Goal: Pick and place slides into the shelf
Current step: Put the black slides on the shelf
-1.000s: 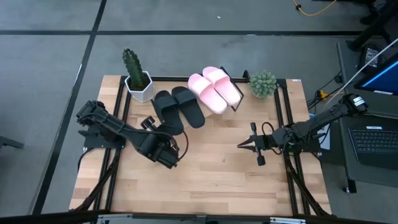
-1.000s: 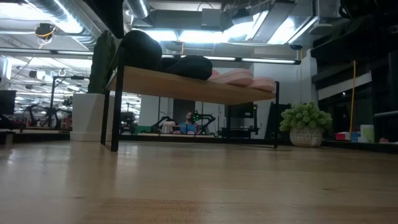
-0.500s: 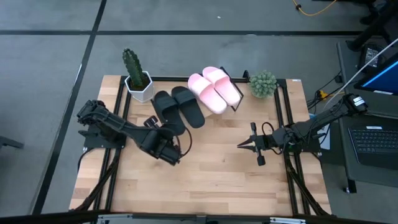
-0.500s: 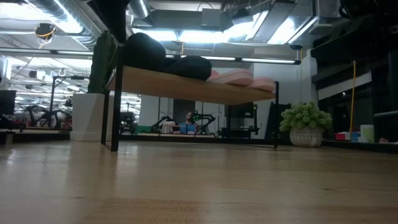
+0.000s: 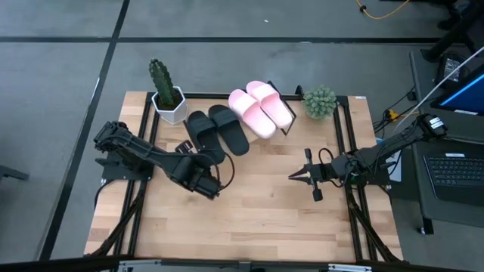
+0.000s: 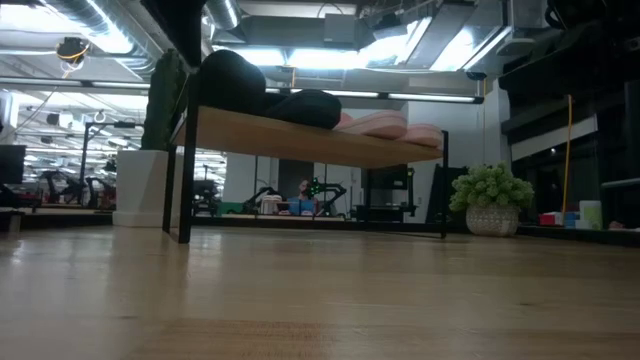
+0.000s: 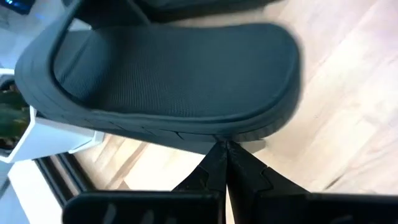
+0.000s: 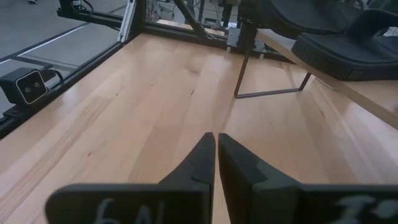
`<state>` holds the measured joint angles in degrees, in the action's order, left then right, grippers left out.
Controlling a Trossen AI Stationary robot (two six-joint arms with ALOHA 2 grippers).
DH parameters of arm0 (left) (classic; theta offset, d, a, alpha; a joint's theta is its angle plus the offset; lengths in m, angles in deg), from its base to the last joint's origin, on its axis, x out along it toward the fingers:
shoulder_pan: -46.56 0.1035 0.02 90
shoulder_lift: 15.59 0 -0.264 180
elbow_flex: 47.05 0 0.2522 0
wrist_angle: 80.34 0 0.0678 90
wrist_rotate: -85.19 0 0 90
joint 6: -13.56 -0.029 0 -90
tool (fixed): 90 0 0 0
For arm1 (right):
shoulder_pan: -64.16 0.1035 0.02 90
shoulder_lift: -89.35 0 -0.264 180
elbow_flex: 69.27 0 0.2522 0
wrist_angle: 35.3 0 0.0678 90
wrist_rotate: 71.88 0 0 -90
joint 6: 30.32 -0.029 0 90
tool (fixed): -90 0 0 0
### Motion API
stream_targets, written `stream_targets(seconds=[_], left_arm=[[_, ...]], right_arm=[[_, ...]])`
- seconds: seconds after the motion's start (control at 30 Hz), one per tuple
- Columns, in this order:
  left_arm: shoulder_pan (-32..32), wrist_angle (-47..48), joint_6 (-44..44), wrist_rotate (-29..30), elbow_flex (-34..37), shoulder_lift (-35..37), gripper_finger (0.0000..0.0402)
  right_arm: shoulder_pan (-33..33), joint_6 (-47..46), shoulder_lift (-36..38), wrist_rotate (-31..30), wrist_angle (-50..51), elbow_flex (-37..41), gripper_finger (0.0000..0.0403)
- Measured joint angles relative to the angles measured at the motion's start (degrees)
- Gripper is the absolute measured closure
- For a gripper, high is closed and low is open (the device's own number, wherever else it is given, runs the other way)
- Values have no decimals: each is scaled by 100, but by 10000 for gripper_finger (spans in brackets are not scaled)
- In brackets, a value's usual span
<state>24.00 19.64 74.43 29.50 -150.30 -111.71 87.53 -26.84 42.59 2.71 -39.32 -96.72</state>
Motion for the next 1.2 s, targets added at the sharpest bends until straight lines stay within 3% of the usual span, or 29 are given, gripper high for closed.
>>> stream_targets(seconds=[0.3,0.9,1.2], left_arm=[[-296,356,147,358,-626,4,402],[357,381,-152,16,-337,2,401],[145,380,-303,234,-337,21,401]], right_arm=[[-1,2,0,0,0,0,379],[-1,1,0,0,-1,0,379],[-2,7,0,1,0,0,379]])
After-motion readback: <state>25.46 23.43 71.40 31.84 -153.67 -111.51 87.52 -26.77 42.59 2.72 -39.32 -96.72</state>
